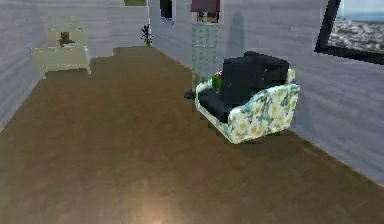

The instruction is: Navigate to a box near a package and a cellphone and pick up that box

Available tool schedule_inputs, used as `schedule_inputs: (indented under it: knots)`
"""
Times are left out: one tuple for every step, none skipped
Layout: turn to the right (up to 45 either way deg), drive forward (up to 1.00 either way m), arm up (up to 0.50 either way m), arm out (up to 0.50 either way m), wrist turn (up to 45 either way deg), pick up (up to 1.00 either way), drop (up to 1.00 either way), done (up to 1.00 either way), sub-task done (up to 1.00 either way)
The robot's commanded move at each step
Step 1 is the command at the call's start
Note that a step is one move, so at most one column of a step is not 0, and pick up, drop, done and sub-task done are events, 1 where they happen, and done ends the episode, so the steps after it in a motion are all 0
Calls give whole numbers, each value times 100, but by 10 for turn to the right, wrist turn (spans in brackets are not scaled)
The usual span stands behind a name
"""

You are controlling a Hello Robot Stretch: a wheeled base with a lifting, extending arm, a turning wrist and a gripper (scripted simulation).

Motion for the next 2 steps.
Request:
schedule_inputs:
  knots:
    - [-270,0,0,0,0,0,0,0,0]
    - [0,100,0,0,0,0,0,0,0]
